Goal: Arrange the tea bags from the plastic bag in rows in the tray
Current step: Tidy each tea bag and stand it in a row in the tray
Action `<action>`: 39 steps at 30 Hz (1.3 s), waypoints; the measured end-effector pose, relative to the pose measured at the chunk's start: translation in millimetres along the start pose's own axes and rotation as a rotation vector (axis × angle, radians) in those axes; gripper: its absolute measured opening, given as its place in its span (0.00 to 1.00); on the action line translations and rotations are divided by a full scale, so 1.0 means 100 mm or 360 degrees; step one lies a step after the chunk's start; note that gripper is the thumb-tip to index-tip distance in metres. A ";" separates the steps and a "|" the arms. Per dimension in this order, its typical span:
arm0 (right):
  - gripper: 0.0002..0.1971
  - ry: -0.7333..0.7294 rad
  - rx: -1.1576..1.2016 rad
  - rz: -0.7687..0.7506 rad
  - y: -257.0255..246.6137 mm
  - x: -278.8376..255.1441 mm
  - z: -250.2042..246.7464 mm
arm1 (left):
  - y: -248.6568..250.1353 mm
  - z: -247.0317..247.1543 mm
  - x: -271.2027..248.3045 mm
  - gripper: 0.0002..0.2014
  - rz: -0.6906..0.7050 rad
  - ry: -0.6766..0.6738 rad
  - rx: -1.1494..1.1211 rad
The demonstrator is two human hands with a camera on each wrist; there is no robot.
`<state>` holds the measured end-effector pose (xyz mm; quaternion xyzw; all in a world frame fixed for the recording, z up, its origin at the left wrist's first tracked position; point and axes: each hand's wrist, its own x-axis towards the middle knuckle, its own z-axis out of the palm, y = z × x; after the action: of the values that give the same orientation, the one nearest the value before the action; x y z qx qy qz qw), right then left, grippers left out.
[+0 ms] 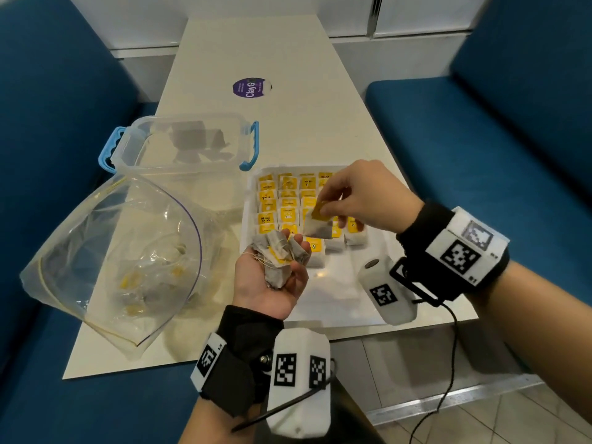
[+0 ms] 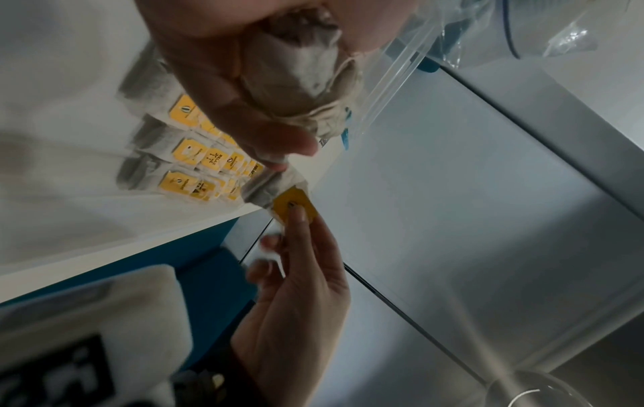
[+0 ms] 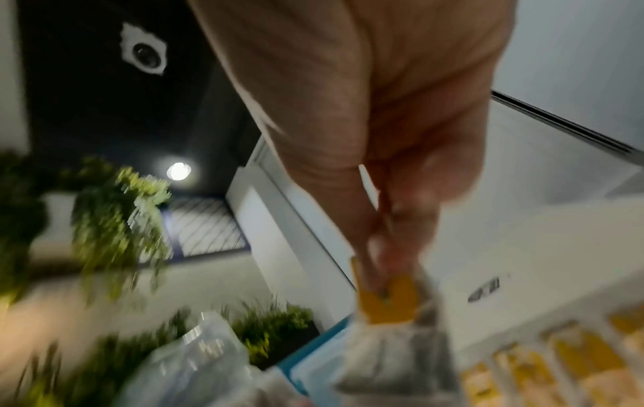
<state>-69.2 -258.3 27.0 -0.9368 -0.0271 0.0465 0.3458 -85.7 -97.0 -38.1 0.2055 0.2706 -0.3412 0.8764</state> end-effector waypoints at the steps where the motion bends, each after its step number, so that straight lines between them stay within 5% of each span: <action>1: 0.03 0.0028 -0.0065 -0.0007 0.01 0.00 -0.01 | -0.01 0.00 0.01 0.15 -0.0002 -0.0001 -0.0002; 15: 0.05 -0.0142 -0.0151 -0.0076 0.10 0.00 -0.06 | -0.08 0.01 0.05 0.17 -0.0070 -0.0044 -0.0026; 19: 0.06 -0.0040 -0.0340 -0.0029 0.16 0.05 -0.07 | -0.10 0.00 0.06 0.17 -0.0068 -0.0042 -0.0023; 24: 0.05 -0.0238 0.0085 0.0031 0.15 -0.01 -0.05 | -0.09 -0.05 0.05 0.17 -0.0028 -0.0049 -0.0034; 29: 0.07 -0.0278 -0.0081 0.0106 0.31 0.02 -0.04 | -0.08 -0.08 0.01 0.16 0.0060 -0.0021 -0.0026; 39: 0.11 -0.0788 -0.0483 0.0367 0.52 0.15 0.18 | -0.19 -0.10 0.01 0.17 0.0027 -0.0033 0.0012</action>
<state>-54.8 -284.9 -21.0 -0.9348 -0.0105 0.3076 0.1775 -101.7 -104.7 -49.3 0.2075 0.2584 -0.3369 0.8813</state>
